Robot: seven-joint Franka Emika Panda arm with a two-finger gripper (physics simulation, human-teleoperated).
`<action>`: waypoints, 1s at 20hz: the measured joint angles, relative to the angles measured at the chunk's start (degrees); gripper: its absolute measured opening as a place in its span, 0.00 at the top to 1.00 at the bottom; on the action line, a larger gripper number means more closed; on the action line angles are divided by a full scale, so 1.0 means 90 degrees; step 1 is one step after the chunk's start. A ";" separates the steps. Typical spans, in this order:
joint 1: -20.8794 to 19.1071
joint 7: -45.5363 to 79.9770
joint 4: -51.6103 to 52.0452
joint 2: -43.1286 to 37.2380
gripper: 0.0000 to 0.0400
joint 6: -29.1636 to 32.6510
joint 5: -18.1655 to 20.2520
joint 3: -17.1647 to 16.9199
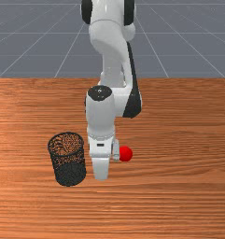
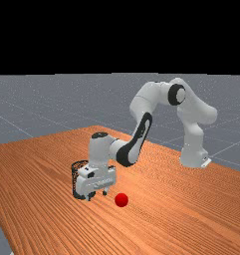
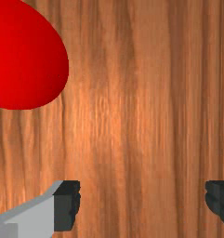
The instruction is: Put the ball into the container
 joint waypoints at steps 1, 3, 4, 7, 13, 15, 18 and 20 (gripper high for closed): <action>-0.0007 -0.0013 0.1387 0.0720 0.00 -0.0664 0.0028 0.0033; 0.0054 0.0063 0.2101 0.1055 0.00 -0.1089 -0.0036 -0.0051; 0.0067 0.0079 0.2025 0.0917 0.00 -0.1178 -0.0052 -0.0071; -0.0036 -0.0089 0.2079 0.0768 0.00 -0.1276 -0.0101 -0.0118; -0.0205 -0.0124 0.0958 0.0174 0.00 -0.0745 -0.0044 -0.0149; -0.0259 -0.0261 0.2057 0.0748 0.00 -0.1267 0.0002 -0.0059; -0.0205 -0.0193 0.3975 0.1725 0.00 -0.2389 -0.0053 -0.0114; -0.0203 -0.0194 0.3862 0.1567 0.00 -0.2393 -0.0052 -0.0112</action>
